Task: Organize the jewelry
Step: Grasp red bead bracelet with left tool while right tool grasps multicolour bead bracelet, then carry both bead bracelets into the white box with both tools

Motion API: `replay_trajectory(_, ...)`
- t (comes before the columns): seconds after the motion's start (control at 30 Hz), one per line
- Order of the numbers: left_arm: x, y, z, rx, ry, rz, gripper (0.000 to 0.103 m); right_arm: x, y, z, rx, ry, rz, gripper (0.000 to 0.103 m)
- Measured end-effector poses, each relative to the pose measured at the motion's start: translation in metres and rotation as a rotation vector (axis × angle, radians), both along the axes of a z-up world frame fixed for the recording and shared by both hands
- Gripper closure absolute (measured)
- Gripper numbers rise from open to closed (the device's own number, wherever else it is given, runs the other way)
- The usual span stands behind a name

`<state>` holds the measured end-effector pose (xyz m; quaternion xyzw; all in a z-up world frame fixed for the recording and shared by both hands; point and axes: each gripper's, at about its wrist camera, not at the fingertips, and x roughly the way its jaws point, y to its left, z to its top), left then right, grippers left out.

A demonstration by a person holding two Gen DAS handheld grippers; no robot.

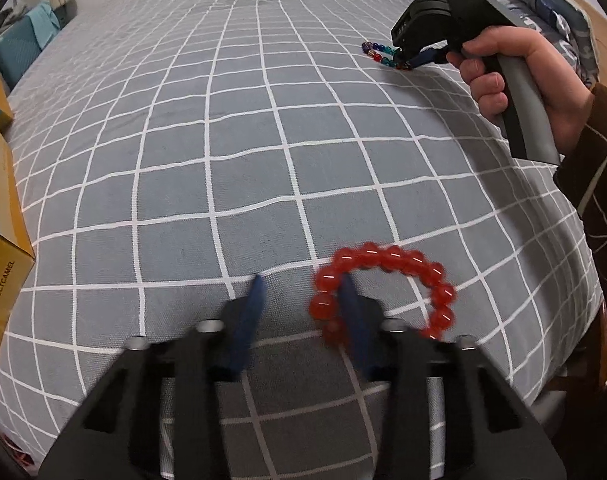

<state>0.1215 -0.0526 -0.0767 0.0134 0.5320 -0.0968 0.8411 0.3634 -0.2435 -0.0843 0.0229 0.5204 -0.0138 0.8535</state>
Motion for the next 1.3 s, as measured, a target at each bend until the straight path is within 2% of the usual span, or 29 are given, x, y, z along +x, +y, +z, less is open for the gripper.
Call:
replay_trajectory(0.03, 0.002, -0.001, 0.0, -0.001, 0.006, 0.003, 0.089, -0.001, -0.001, 0.0, 0.003, 0.001, -0.001, 0.093)
replay_trajectory(0.1, 0.002, 0.0, 0.002, -0.002, 0.008, 0.003, 0.09, -0.002, -0.002, 0.001, 0.012, 0.001, -0.004, 0.093)
replay_trajectory(0.8, -0.002, 0.0, 0.009, 0.03, 0.004, 0.023, 0.09, -0.021, -0.002, 0.024, 0.052, -0.04, -0.018, 0.093)
replay_trajectory(1.3, 0.003, 0.014, 0.046, 0.013, -0.04, 0.054, 0.09, -0.047, 0.009, 0.07, 0.088, -0.124, 0.042, 0.094)
